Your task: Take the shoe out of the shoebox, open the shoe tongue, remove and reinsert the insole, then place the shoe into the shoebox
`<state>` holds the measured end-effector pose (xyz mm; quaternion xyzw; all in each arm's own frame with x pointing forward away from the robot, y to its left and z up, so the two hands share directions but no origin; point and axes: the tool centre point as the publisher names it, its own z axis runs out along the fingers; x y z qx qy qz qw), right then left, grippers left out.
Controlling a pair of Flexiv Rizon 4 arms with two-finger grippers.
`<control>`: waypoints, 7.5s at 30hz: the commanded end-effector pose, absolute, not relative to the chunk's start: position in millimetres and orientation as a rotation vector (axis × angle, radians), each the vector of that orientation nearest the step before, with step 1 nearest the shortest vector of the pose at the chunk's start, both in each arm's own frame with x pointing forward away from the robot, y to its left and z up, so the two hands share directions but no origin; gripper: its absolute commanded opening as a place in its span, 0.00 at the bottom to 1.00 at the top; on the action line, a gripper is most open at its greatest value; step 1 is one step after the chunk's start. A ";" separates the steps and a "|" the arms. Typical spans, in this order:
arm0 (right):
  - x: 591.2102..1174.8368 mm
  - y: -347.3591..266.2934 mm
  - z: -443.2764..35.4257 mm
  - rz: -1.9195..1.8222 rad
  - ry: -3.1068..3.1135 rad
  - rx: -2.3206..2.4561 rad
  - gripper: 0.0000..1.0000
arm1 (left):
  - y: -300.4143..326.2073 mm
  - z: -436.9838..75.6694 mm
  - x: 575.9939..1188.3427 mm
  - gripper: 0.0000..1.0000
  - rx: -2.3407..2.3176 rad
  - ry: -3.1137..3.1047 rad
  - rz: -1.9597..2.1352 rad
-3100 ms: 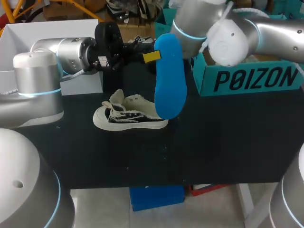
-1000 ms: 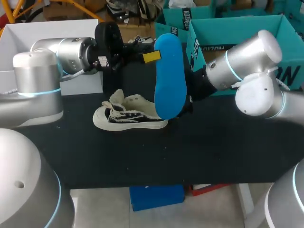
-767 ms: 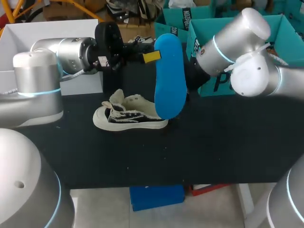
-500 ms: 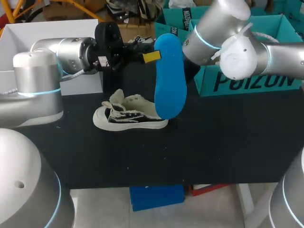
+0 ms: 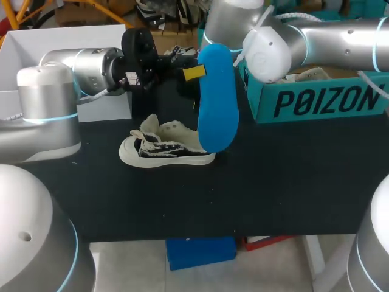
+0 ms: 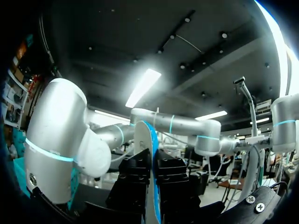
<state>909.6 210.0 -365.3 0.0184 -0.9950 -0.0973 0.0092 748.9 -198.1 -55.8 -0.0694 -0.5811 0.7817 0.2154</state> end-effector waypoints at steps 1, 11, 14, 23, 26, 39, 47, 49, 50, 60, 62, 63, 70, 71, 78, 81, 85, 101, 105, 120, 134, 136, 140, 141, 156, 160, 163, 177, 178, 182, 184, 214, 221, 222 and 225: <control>915.9 224.4 -373.7 -0.053 -3.107 0.057 1.00 | -197.7 -56.7 748.0 0.00 -0.193 -1.611 2.170; 914.4 241.7 -387.6 -0.140 -3.086 0.038 1.00 | -197.7 -56.7 748.0 0.00 -0.193 -1.611 2.170; 913.7 245.8 -391.3 -0.164 -3.082 0.037 1.00 | -197.7 -56.7 748.0 0.00 -0.193 -1.611 2.170; 912.3 252.6 -400.0 -0.212 -3.066 0.027 1.00 | -197.7 -56.7 748.0 0.00 -0.193 -1.611 2.170; 911.7 255.8 -403.9 -0.228 -3.059 0.029 0.46 | -197.7 -56.7 748.0 0.00 -0.193 -1.611 2.170; 908.8 261.4 -409.7 -0.272 -3.028 0.043 0.00 | -197.7 -56.7 748.0 0.00 -0.193 -1.611 2.170; 908.8 261.4 -409.7 -0.272 -3.028 0.043 0.00 | -197.7 -56.7 748.0 0.00 -0.193 -1.611 2.170; 908.8 261.4 -409.7 -0.272 -3.028 0.043 0.00 | -197.7 -56.7 748.0 0.00 -0.193 -1.611 2.170; 908.8 261.4 -409.7 -0.272 -3.028 0.043 0.00 | -197.7 -56.7 748.0 0.00 -0.193 -1.611 2.170; 913.1 258.2 -390.4 -0.345 -3.025 -0.024 0.00 | -197.7 -56.7 748.0 0.00 -0.193 -1.611 2.170; 913.7 252.8 -378.8 -0.338 -3.060 -0.094 0.00 | -197.7 -56.7 748.0 0.00 -0.193 -1.611 2.170; 914.1 249.6 -373.1 -0.343 -3.063 -0.136 0.00 | -197.7 -56.7 748.0 0.00 -0.193 -1.611 2.170; 922.4 222.4 -349.7 -0.158 -3.151 -0.577 0.00 | -197.7 -56.7 748.0 0.00 -0.193 -1.611 2.170; 923.4 217.7 -346.4 -0.116 -3.158 -0.677 0.00 | -197.7 -56.7 748.0 0.00 -0.193 -1.611 2.170; 930.7 196.9 -326.7 -0.058 -3.075 -1.299 0.00 | -197.7 -56.7 748.0 0.00 -0.193 -1.611 2.170; 928.7 192.2 -322.7 -0.053 -3.015 -1.509 0.00 | -197.7 -56.7 748.0 0.00 -0.193 -1.611 2.170; 920.3 190.9 -318.5 -0.079 -2.900 -1.787 0.00 | -197.7 -56.7 748.0 0.00 -0.193 -1.611 2.170; 896.0 193.0 -331.1 -0.245 -2.288 -2.517 0.00 | -197.7 -56.7 748.0 0.00 -0.193 -1.611 2.170; 892.3 196.1 -334.8 -0.271 -2.187 -2.588 0.00 | -197.7 -56.7 748.0 0.00 -0.193 -1.611 2.170; 878.9 205.3 -352.1 -0.344 -2.099 -2.623 0.00 | -197.7 -56.7 748.0 0.00 -0.193 -1.611 2.170; 883.8 198.6 -369.9 -0.344 -2.150 -2.511 0.00 | -197.7 -56.7 748.0 0.00 -0.193 -1.611 2.170; 885.6 197.3 -371.6 -0.349 -2.142 -2.506 0.00 | -197.7 -56.7 748.0 0.00 -0.193 -1.611 2.170; 889.0 196.9 -377.6 -0.363 -2.148 -2.467 0.00 | -197.7 -56.7 748.0 0.00 -0.193 -1.611 2.170; 889.6 196.6 -379.7 -0.361 -2.155 -2.457 0.00 | -197.7 -56.7 748.0 0.00 -0.193 -1.611 2.170; 898.3 177.7 -407.4 -0.380 -2.158 -2.352 0.00 | -197.7 -56.7 748.0 0.00 -0.193 -1.611 2.170; 898.5 176.7 -407.6 -0.404 -2.167 -2.327 1.00 | -197.7 -56.7 748.0 0.00 -0.193 -1.611 2.170; 897.2 173.6 -404.7 -0.451 -2.152 -2.311 1.00 | -197.7 -56.7 748.0 0.00 -0.193 -1.611 2.170; 884.8 136.1 -370.6 -0.719 -1.933 -2.282 1.00 | -197.7 -56.7 748.0 0.00 -0.193 -1.611 2.170; 883.9 133.3 -366.6 -0.746 -1.913 -2.279 1.00 | -197.7 -56.7 748.0 0.00 -0.193 -1.611 2.170; 881.5 121.4 -347.9 -0.848 -1.813 -2.264 1.00 | -197.7 -56.7 748.0 0.00 -0.193 -1.611 2.170; 881.0 117.7 -340.6 -0.893 -1.771 -2.253 1.00 | -197.7 -56.7 748.0 0.00 -0.193 -1.611 2.170; 878.1 108.3 -304.9 -1.178 -1.577 -1.995 1.00 | -197.7 -56.7 748.0 0.00 -0.193 -1.611 2.170; 881.8 101.9 -289.8 -1.335 -1.309 -1.716 1.00 | -197.7 -56.7 748.0 0.00 -0.193 -1.611 2.170; 883.0 101.6 -286.5 -1.348 -1.287 -1.684 1.00 | -197.7 -56.7 748.0 0.00 -0.193 -1.611 2.170; 883.9 103.4 -278.9 -1.375 -1.232 -1.586 1.00 | -197.7 -56.7 748.0 0.00 -0.193 -1.611 2.170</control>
